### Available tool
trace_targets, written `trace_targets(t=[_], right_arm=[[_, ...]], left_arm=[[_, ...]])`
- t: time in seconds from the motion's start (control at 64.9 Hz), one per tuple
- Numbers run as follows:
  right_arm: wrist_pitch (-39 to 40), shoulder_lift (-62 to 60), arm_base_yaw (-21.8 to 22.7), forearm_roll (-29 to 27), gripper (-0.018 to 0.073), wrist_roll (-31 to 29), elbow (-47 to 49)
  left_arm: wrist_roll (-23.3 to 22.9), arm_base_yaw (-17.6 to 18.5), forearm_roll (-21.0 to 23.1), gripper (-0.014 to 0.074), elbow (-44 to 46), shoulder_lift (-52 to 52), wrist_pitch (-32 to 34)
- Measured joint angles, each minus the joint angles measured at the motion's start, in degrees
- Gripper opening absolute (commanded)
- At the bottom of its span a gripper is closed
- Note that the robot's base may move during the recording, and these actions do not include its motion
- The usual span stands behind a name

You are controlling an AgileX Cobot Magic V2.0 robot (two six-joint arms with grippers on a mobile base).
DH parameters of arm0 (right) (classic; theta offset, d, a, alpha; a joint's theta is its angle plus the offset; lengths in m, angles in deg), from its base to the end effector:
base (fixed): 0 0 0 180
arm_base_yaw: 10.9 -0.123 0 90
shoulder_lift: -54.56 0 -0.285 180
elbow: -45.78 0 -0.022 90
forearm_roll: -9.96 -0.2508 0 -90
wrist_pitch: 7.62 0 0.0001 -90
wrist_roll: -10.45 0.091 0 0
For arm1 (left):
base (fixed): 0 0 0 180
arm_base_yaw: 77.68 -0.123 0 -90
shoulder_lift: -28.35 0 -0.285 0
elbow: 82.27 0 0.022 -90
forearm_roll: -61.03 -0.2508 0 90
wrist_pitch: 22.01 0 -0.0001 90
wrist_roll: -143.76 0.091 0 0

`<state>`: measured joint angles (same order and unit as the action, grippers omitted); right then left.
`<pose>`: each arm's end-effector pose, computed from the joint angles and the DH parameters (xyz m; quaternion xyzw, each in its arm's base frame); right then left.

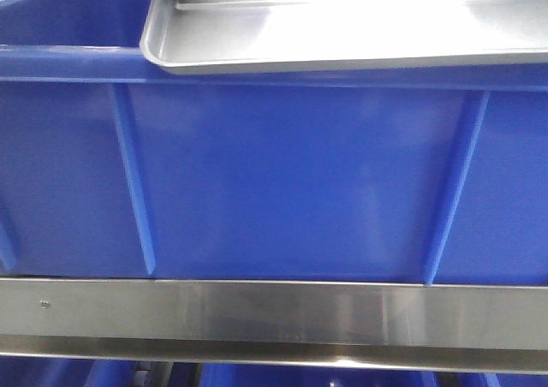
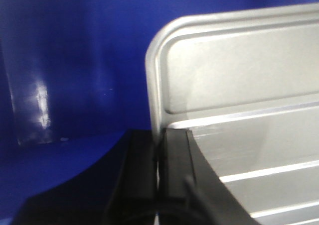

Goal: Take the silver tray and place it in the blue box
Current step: 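Carry the silver tray with both grippers over the blue bin, then lower the silver tray into the blue bin and open both grippers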

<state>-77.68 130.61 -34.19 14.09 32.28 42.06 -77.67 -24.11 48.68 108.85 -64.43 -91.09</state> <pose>0.2043 0.0812 0.3873 -0.0153 0.9648 0.0666 0.2540 0.1945 -0.2329 0.3883 0.1134 0.9553 -0.1129 0.2485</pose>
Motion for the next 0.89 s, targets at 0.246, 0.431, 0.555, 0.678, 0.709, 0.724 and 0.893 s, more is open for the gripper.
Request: trace_targets(t=[0.246,0.431,0.555,0.678,0.709,0.724,0.893], right_arm=[[2.8,0.4,0.0,0.1,0.0057,0.0,3.2],[3.7,5.5,0.0,0.0,0.0057,0.0,9.4],[4.7,10.7,0.0,-0.2,0.0057,0.0,12.5],[5.6,15.7,0.0,-0.7,0.0057,0.0,13.6],[5.8,16.9,0.0,-0.7,0.0057,0.0,13.7],[5.8,17.5,0.0,-0.8,0.0057,0.0,13.7],[6.9,24.1,0.0,-0.8,0.0057,0.2,13.7]], left_arm=[[1.8,-1.2,-3.5,-0.0097,5.8,0.0,-1.2],[3.7,-5.6,-3.7,-0.0097,7.6,-0.1,0.5],[4.7,-9.5,-3.7,-0.0097,7.8,-2.1,2.5],[5.9,-12.7,-3.6,-0.0097,7.8,-6.3,3.6],[6.1,-13.2,-3.5,-0.0097,7.8,-7.1,3.6],[6.3,-13.5,-3.5,-0.0097,7.8,-7.7,3.7],[7.6,-15.4,-3.3,-0.0097,7.8,-14.0,4.7]])
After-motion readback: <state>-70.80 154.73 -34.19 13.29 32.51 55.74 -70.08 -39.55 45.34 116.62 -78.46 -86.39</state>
